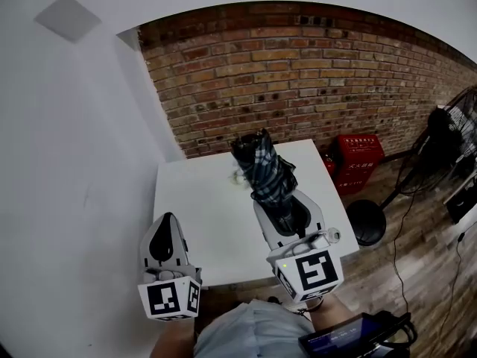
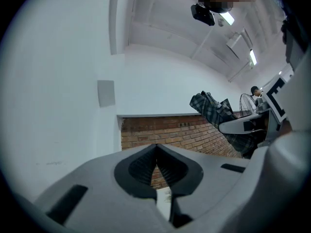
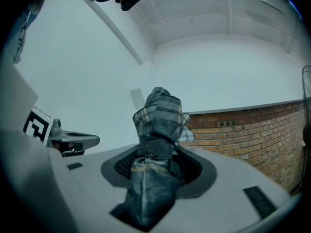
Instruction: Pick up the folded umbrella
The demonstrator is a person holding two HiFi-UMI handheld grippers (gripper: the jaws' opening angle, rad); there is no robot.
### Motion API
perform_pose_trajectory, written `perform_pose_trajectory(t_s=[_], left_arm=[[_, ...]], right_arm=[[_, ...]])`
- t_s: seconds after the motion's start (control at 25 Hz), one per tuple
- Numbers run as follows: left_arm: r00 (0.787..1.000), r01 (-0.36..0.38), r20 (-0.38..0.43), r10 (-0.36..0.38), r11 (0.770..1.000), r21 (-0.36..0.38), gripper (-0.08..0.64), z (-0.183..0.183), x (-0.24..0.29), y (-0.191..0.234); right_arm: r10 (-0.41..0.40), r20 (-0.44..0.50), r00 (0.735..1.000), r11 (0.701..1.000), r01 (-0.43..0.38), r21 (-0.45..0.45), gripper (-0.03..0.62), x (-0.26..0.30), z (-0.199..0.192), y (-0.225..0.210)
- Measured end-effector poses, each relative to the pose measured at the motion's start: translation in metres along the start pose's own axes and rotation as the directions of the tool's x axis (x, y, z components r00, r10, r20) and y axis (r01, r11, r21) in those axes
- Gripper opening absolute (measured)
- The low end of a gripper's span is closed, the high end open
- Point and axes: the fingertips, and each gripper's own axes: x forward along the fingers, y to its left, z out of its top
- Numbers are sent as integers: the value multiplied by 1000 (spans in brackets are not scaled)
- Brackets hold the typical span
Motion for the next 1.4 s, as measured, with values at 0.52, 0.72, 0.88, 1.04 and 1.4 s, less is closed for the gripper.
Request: perform_pose_trajectory(t_s=[0.52,0.72,0.88,1.04,1.4], left_arm=[[1000,7,23,-7,1000,-5,6,-1,10,2],[1000,9,16,-9,1000,-12,6,-3,18,3],[1000,16,10,-15,1000,-16,6,-5,26,3],[1000,21,12,-20,1000,-17,6,-8,30,4],[1000,26,3,-26,999,-19,6,-15,40,5]], right_arm=[[-10,-42,999,1000,9,-14,198,10,-22,-3],[-9,-48,999,1000,8,-23,198,15,-23,-6],[-14,-54,998,1000,13,-26,198,21,-24,-10],[-21,-58,998,1000,19,-23,198,24,-28,-11],[-18,-58,998,1000,16,-25,198,32,-31,-14]])
